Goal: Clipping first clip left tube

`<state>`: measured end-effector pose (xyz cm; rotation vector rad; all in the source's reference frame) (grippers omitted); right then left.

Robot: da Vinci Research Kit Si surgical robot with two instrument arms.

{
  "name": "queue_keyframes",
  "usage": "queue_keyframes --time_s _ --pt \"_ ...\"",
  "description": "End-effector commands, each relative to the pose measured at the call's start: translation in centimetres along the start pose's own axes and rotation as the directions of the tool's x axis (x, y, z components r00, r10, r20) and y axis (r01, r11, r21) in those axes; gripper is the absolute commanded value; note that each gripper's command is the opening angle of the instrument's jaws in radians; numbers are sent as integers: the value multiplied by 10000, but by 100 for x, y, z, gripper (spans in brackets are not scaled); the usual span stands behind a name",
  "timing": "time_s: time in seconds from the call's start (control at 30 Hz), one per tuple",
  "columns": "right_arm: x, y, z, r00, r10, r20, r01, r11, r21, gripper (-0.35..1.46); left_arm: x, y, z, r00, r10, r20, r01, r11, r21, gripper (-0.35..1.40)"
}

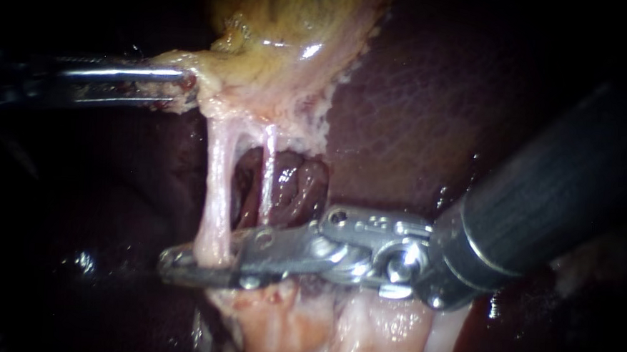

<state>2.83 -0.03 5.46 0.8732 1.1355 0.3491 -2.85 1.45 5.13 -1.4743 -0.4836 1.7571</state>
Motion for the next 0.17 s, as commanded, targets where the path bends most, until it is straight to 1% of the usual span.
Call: queue_keyframes --time_s 0.03,0.17 --pt "-1 0 0 10000 1 1 -1 10000 12 -35 0 0 0 10000 1 0 -1 10000 -1 -35" --pt "-1 1 0 10000 -8 8 8 10000 34 -35 0 0 0 10000 1 0 -1 10000 -2 -35"
